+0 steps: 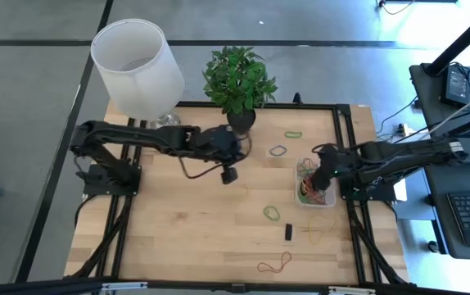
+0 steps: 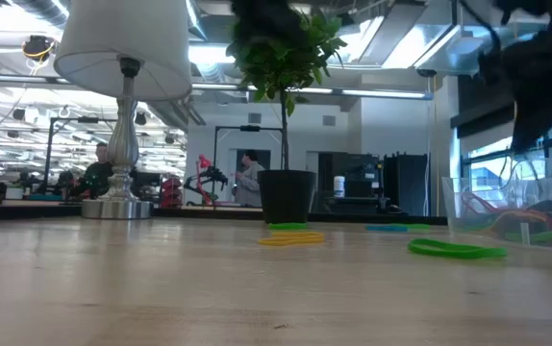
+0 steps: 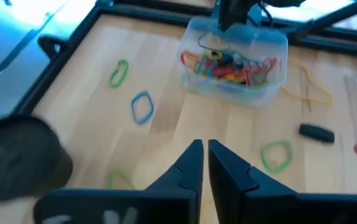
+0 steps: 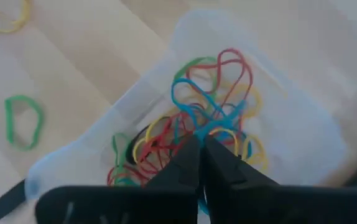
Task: Pick and place rubber bands into bin
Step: Put the blue rubber band into the transparent bin, then put the green rubber band into the transparent bin
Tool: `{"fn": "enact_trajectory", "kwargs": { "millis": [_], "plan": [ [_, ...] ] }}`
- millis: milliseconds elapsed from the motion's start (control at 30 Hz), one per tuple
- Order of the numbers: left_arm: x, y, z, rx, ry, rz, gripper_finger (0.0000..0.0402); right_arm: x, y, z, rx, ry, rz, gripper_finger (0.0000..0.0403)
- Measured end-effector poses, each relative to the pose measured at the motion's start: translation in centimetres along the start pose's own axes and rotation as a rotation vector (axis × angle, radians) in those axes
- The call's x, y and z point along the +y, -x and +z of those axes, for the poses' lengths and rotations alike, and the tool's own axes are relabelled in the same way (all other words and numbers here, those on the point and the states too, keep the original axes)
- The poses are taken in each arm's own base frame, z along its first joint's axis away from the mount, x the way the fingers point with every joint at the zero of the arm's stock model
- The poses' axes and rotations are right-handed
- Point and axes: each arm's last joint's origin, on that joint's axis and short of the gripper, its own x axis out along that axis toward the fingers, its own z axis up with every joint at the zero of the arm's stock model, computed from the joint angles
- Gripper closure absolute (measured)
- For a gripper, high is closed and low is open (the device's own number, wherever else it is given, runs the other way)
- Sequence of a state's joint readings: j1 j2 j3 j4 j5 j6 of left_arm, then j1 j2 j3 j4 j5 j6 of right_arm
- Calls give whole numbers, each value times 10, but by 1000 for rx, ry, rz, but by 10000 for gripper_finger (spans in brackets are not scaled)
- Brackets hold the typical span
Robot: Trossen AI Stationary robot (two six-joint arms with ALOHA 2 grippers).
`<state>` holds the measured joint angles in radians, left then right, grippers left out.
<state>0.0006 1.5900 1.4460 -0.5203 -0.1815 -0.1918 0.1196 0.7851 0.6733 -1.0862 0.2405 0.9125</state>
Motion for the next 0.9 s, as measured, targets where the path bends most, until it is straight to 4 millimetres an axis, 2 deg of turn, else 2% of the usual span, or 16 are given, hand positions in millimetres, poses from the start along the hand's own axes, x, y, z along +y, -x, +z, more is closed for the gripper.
{"fn": "enact_trajectory", "kwargs": {
  "millis": [133,267,433,633,767,900],
  "plan": [
    [9,19,-27,-31,47,-6,397,1,-24,-6,4,-54,-7,379],
    [17,39,-51,-88,104,-22,398,1,-34,-10,18,-123,-13,343],
    [26,61,-75,-106,155,-28,400,3,-33,-8,9,-204,-3,277],
    [32,81,-86,-134,161,-36,399,5,-27,-4,-6,-235,22,209],
    [36,96,-91,-152,126,-38,399,8,-20,0,-20,-308,47,195],
    [38,112,-101,-185,114,-50,400,13,-10,7,-45,-336,77,208]
  ]
}}
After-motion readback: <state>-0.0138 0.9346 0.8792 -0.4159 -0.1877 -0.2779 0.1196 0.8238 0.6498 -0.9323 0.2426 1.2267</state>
